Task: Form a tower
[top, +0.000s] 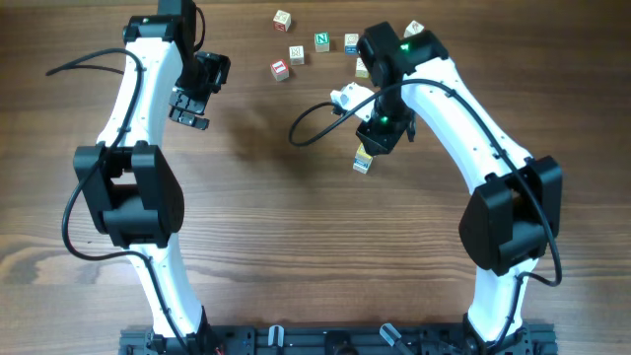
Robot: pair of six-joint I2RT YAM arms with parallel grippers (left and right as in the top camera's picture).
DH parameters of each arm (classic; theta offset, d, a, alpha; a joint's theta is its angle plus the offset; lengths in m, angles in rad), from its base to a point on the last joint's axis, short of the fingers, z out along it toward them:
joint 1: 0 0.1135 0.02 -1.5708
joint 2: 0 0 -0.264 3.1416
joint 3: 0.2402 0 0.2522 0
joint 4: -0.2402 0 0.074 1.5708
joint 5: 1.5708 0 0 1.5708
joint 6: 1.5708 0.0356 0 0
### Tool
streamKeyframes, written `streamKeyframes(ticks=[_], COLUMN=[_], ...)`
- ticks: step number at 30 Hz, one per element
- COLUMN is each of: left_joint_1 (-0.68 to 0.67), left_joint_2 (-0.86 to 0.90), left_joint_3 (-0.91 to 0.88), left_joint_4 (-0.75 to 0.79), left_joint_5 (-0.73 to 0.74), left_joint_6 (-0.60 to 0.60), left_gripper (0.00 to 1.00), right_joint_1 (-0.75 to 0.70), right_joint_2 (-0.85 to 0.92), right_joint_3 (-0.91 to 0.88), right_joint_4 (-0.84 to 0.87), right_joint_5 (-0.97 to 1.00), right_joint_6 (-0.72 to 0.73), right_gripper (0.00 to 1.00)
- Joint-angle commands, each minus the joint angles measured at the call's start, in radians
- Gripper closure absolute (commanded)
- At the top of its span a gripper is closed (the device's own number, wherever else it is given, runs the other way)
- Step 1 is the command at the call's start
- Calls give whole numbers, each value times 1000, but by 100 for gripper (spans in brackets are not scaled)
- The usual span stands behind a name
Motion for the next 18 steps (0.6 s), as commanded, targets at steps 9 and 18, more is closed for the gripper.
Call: streamKeyframes(ticks=[9,18], left_joint_1=[4,4], left_joint_2=[-30,-30], left_joint_3=[-5,-5], left_joint_4=[0,0], left_joint_5=[-10,-10], left_joint_6=[12,12], left_gripper=[0,0], right_joint_1=[-2,27], right_joint_2=[13,13], right_joint_3=[-8,-8], right_joint_4=[31,31], right_joint_5=[-8,13], right_joint_6=[-70,-69], right_gripper=[94,94])
